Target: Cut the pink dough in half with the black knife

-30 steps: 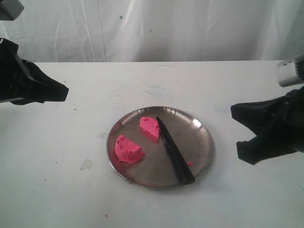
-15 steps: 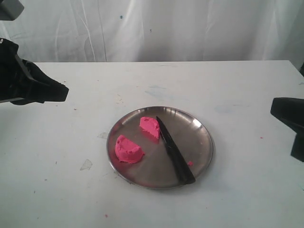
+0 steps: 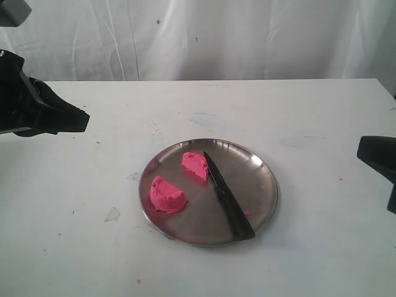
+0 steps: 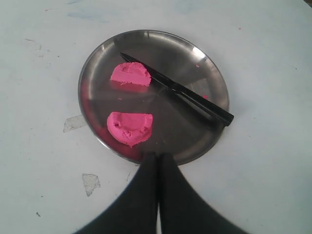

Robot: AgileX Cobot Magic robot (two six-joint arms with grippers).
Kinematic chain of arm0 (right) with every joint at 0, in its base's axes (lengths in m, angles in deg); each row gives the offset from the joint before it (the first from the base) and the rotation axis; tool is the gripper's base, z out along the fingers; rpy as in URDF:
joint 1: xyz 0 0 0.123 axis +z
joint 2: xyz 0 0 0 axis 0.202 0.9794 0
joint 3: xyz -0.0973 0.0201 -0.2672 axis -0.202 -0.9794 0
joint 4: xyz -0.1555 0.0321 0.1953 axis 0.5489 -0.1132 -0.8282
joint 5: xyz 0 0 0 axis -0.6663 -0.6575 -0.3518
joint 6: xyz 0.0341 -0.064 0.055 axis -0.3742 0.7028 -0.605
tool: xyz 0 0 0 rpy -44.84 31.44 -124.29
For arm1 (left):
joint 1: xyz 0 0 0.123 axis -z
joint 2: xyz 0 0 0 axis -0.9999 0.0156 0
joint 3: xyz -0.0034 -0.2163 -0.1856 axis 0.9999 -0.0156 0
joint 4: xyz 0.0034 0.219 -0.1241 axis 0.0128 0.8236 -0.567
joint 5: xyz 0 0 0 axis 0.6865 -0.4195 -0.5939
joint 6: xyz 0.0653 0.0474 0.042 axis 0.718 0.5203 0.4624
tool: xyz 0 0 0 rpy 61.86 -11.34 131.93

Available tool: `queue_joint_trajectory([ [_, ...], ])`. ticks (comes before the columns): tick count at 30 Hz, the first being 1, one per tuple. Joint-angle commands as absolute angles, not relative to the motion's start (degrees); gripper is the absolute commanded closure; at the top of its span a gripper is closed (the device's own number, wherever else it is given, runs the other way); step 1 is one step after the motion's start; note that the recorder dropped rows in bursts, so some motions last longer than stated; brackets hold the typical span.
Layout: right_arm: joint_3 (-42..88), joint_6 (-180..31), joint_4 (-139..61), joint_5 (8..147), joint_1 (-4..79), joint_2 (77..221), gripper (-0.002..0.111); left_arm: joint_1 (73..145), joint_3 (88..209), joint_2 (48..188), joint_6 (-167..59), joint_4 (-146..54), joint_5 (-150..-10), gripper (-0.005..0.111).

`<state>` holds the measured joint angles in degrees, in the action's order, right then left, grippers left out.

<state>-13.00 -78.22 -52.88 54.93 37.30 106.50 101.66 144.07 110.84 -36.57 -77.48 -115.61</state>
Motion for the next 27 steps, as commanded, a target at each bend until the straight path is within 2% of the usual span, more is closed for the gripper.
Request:
queue_joint_trajectory([
  [1, -13.2, -78.5, -52.3, 54.9, 37.4, 106.0, 0.108, 101.8, 143.8, 110.2, -36.6, -78.5, -116.3, 0.107],
  [11, -13.2, -76.1, -54.9, 56.2, 37.4, 106.0, 0.108, 101.8, 143.8, 110.2, -36.6, -78.5, -116.3, 0.107],
  [14, -15.6, -71.1, -58.7, 61.6, 37.4, 106.0, 0.108, 101.8, 143.8, 110.2, -36.6, -78.5, -116.3, 0.107],
  [21, -25.2, -71.0, -53.5, 65.9, 36.1, 96.4, 0.108, 101.8, 143.8, 110.2, -36.6, -78.5, -116.3, 0.107],
  [27, -33.6, -74.0, -49.9, 64.7, 28.5, 85.3, 0.108, 101.8, 143.8, 110.2, -36.6, -78.5, -116.3, 0.107],
])
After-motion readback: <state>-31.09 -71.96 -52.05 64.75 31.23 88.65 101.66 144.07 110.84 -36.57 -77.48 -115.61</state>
